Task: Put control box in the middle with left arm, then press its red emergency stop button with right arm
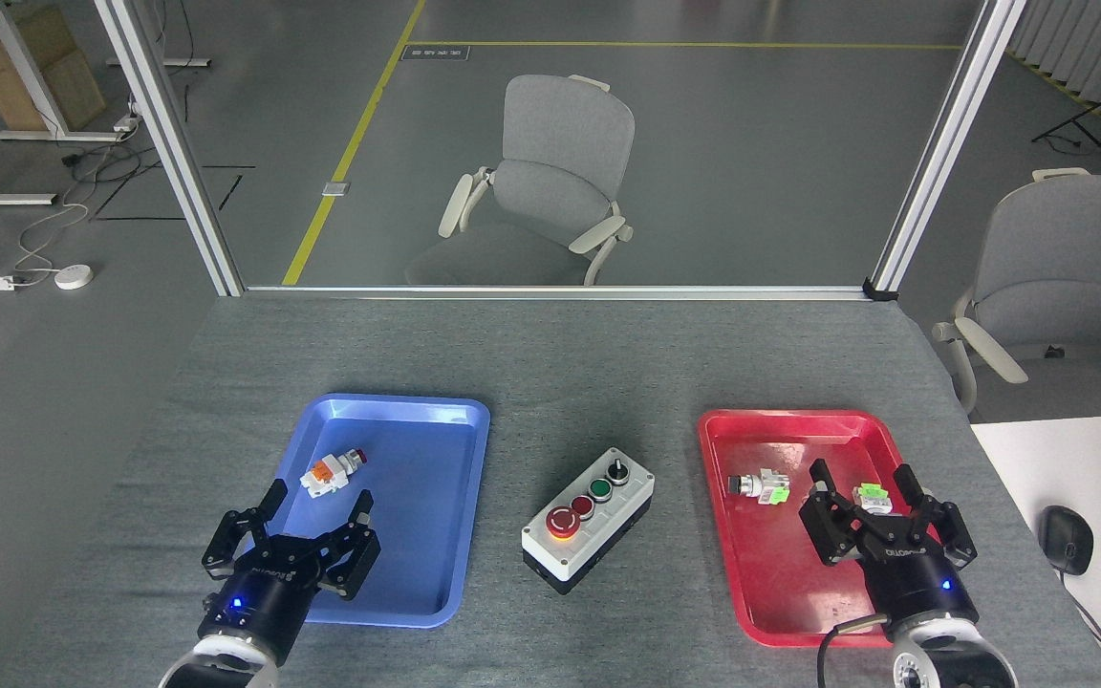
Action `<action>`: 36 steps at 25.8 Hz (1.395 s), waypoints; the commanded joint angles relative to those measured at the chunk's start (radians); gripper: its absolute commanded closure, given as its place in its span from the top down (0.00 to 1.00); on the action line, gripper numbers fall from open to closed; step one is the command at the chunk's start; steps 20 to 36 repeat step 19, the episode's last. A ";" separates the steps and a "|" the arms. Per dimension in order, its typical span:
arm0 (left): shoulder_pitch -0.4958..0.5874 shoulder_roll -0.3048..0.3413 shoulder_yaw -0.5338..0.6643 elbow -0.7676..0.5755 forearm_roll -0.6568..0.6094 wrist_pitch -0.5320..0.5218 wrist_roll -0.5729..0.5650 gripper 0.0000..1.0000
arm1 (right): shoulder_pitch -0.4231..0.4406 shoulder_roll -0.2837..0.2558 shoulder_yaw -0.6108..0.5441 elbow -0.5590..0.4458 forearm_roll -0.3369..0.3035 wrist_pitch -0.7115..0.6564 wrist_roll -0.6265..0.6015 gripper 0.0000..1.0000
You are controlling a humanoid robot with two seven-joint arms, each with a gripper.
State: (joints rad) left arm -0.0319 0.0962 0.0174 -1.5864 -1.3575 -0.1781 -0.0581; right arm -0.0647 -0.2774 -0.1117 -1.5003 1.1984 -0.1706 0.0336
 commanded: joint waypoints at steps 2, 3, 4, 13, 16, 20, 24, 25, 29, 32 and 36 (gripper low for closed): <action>0.000 -0.036 -0.002 0.000 0.001 0.017 0.000 0.98 | 0.008 -0.016 -0.006 0.000 -0.005 -0.004 -0.020 0.98; 0.000 -0.043 -0.002 0.000 0.001 0.019 0.000 0.98 | 0.009 -0.016 -0.005 0.000 -0.005 -0.003 -0.018 0.98; 0.000 -0.053 -0.002 -0.001 0.003 0.019 0.000 0.98 | 0.011 -0.014 -0.003 0.000 -0.005 0.000 -0.018 0.98; -0.002 -0.105 -0.002 0.012 0.004 0.060 0.029 0.98 | 0.032 0.046 0.021 0.012 0.003 -0.006 -0.009 0.98; -0.002 -0.104 -0.002 0.016 0.006 0.060 0.032 0.98 | 0.032 0.041 0.023 0.020 0.009 -0.007 -0.009 0.98; 0.000 -0.105 0.001 0.026 0.008 0.062 0.032 0.98 | 0.032 0.041 0.023 0.020 0.010 -0.006 -0.009 0.98; 0.000 -0.105 0.001 0.026 0.008 0.062 0.032 0.98 | 0.032 0.041 0.023 0.020 0.010 -0.006 -0.009 0.98; 0.000 -0.105 0.001 0.026 0.008 0.062 0.032 0.98 | 0.032 0.041 0.023 0.020 0.010 -0.006 -0.009 0.98; 0.000 -0.105 0.001 0.026 0.008 0.062 0.032 0.98 | 0.032 0.041 0.023 0.020 0.010 -0.006 -0.009 0.98; 0.000 -0.105 0.001 0.026 0.008 0.062 0.032 0.98 | 0.032 0.041 0.023 0.020 0.010 -0.006 -0.009 0.98; 0.000 -0.105 0.001 0.026 0.008 0.062 0.032 0.98 | 0.032 0.041 0.023 0.020 0.010 -0.006 -0.009 0.98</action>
